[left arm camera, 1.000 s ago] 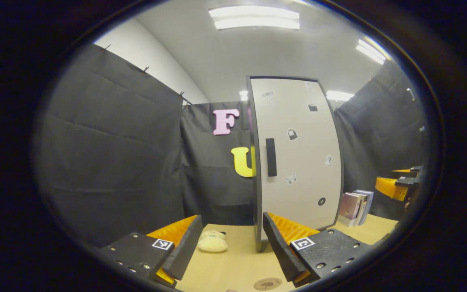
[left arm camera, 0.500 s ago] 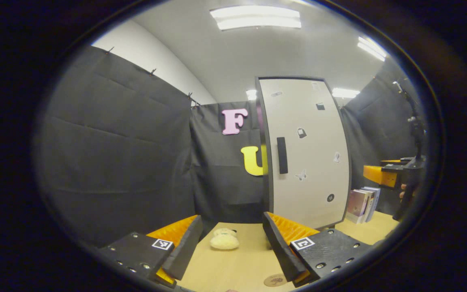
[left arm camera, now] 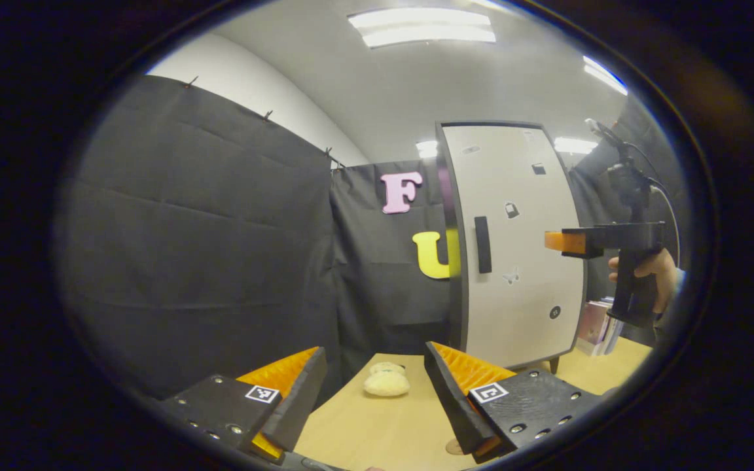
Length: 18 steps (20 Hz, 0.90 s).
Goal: Open the cabinet door with the right hand, grasp the bottle in the cabinet with the left hand and place it on the coaster, then close the cabinet door with the right hand.
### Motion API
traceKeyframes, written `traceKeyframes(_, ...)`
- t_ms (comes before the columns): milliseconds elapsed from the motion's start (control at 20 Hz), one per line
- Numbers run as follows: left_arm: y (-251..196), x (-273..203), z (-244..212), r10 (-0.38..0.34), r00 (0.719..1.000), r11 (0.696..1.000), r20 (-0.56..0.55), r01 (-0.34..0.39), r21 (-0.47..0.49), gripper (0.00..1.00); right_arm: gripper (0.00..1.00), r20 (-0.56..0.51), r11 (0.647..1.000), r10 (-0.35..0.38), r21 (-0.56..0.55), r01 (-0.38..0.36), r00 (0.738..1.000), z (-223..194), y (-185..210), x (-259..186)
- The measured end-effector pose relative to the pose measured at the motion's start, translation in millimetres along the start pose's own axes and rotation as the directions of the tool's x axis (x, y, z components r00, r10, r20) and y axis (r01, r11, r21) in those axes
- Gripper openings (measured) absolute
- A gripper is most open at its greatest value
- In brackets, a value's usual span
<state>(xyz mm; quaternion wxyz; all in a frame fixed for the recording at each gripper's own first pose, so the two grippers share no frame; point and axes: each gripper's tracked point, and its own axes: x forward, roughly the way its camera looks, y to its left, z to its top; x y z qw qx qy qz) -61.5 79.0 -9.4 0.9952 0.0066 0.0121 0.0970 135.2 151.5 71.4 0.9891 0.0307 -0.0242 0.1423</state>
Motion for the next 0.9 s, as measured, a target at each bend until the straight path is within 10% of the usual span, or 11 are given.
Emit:
traceKeyframes(550, 54.3, -14.5, -11.4, 0.121, 0.992, 0.993, -0.027, -0.12, 0.017, 0.92, 0.93, -0.063, 0.995, 0.092, -0.019, -0.093, 0.994, -11.5, 70.9, 110.3)
traceKeyframes(900, 86.0, -27.6, -19.3, 0.171, 0.984, 0.985, -0.048, -0.171, 0.004, 0.89, 0.57, -0.119, 0.998, 0.032, -0.056, -0.039, 0.992, -28.3, 77.4, 167.6)
